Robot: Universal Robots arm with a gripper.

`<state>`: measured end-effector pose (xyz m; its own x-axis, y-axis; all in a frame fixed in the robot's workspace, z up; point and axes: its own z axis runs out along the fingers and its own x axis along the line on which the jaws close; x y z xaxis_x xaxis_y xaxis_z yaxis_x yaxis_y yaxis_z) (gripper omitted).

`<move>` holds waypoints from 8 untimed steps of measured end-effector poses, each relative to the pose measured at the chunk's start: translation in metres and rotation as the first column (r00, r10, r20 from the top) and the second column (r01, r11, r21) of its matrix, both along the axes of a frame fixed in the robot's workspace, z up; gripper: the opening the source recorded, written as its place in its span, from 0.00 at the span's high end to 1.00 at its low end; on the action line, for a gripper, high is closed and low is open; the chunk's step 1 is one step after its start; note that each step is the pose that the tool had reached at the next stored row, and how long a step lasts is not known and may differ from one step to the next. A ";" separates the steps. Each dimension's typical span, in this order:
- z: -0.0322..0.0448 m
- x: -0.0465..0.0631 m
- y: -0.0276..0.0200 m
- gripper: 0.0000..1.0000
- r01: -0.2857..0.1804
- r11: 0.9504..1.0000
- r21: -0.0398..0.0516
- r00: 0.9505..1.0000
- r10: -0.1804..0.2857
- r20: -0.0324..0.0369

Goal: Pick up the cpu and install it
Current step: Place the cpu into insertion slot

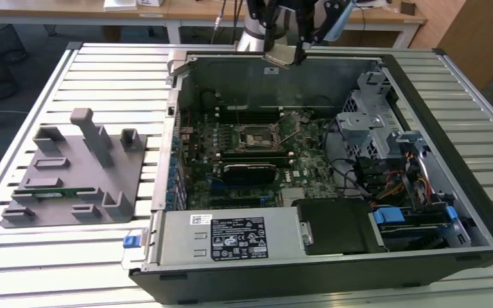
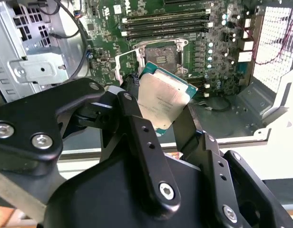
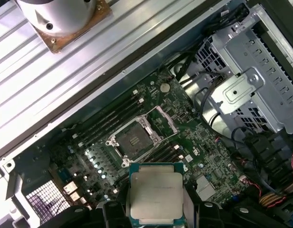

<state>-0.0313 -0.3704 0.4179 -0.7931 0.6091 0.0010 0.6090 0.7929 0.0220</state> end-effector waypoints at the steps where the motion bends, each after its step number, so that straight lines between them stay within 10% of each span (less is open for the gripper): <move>1: -0.0001 0.000 0.0000 0.47 0.010 1.000 0.000 1.000 -0.010 0.000; 8: -0.0005 0.000 0.0002 0.47 0.087 0.996 0.000 0.996 -0.087 0.000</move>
